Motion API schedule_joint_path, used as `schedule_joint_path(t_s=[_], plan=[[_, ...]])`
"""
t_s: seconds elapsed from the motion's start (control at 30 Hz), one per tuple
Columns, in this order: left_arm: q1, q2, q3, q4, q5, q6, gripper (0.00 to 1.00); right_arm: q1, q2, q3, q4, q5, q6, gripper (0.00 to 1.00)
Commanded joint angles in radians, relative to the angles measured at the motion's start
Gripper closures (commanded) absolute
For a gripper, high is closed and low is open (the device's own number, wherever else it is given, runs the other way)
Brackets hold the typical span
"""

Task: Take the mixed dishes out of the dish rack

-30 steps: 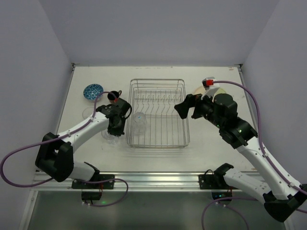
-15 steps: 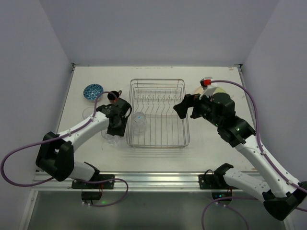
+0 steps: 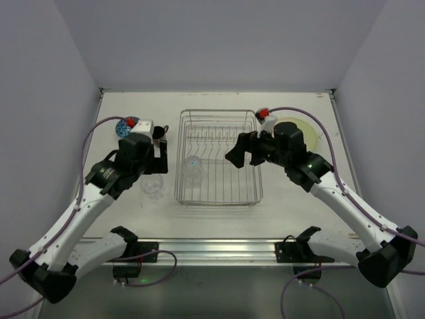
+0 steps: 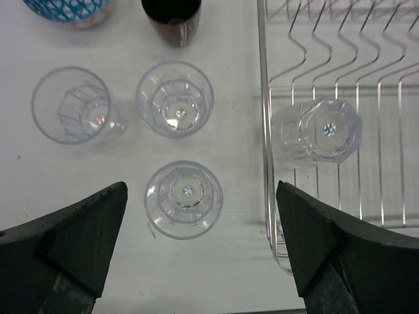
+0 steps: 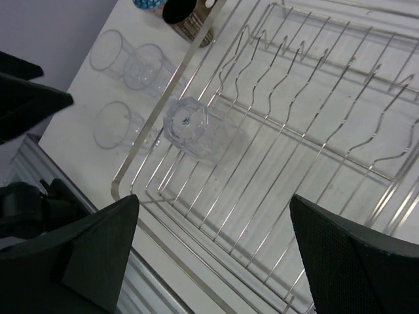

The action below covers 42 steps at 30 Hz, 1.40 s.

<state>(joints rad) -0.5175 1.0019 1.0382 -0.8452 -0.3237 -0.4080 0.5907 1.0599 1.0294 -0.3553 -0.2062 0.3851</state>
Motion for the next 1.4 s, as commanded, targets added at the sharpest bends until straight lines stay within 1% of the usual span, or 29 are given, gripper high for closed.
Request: schedule_joint_path(t_s=[0.0, 0.03, 0.07, 0.1, 0.13, 0.17, 0.2, 0.27, 0.33, 0.47, 0.5, 0.6, 0.67, 0.8, 0.93, 1.0, 1.27, 1.37], plan=[[0.005, -0.164, -0.032, 0.121, -0.117, -0.003, 0.00, 0.075, 0.110, 0.084, 0.029, -0.009, 0.035, 0.01], [0.005, -0.207, -0.055, 0.156, -0.121, -0.003, 0.00, 0.096, 0.139, 0.109, 0.000, 0.049, 0.031, 0.01], [0.005, -0.297, -0.082, 0.232, -0.132, 0.001, 0.00, 0.144, 0.167, 0.135, -0.014, 0.076, 0.014, 0.01], [0.005, -0.339, -0.133, 0.265, -0.140, 0.006, 0.00, 0.168, 0.226, 0.187, -0.042, 0.103, 0.005, 0.01], [0.005, -0.382, -0.154, 0.297, -0.149, 0.011, 0.00, 0.187, 0.259, 0.214, -0.060, 0.163, -0.003, 0.01], [0.005, -0.451, -0.177, 0.349, -0.161, 0.018, 0.00, 0.216, 0.291, 0.243, -0.077, 0.183, -0.012, 0.01], [0.005, -0.476, -0.210, 0.366, -0.167, 0.021, 0.00, 0.222, 0.322, 0.295, -0.092, 0.194, -0.015, 0.01], [0.005, -0.526, -0.233, 0.399, -0.193, 0.028, 0.00, 0.230, 0.409, 0.340, -0.119, 0.205, -0.022, 0.01], [0.007, -0.534, -0.250, 0.397, -0.218, 0.018, 0.00, 0.245, 0.492, 0.415, -0.160, 0.235, -0.023, 0.01], [0.005, -0.511, -0.262, 0.380, -0.265, 0.014, 0.00, 0.303, 0.638, 0.566, -0.258, 0.359, -0.023, 0.01], [0.005, -0.507, -0.265, 0.379, -0.265, 0.015, 0.00, 0.310, 0.667, 0.621, -0.293, 0.367, -0.025, 0.01], [0.007, -0.485, -0.262, 0.371, -0.259, 0.024, 0.00, 0.327, 0.748, 0.672, -0.301, 0.361, -0.103, 0.01], [0.007, -0.479, -0.264, 0.370, -0.253, 0.034, 0.00, 0.328, 0.788, 0.682, -0.303, 0.354, -0.170, 0.01], [0.005, -0.477, -0.267, 0.374, -0.241, 0.041, 0.00, 0.328, 0.834, 0.707, -0.315, 0.301, -0.247, 0.01], [0.007, -0.471, -0.270, 0.380, -0.227, 0.051, 0.00, 0.328, 0.890, 0.733, -0.340, 0.298, -0.270, 0.01], [0.005, -0.465, -0.270, 0.379, -0.218, 0.054, 0.00, 0.328, 0.911, 0.738, -0.332, 0.286, -0.282, 0.04], [0.005, -0.445, -0.268, 0.380, -0.199, 0.064, 0.00, 0.330, 0.950, 0.781, -0.340, 0.248, -0.298, 0.06], [0.007, -0.450, -0.270, 0.380, -0.196, 0.066, 0.00, 0.330, 0.974, 0.793, -0.346, 0.246, -0.305, 0.09]])
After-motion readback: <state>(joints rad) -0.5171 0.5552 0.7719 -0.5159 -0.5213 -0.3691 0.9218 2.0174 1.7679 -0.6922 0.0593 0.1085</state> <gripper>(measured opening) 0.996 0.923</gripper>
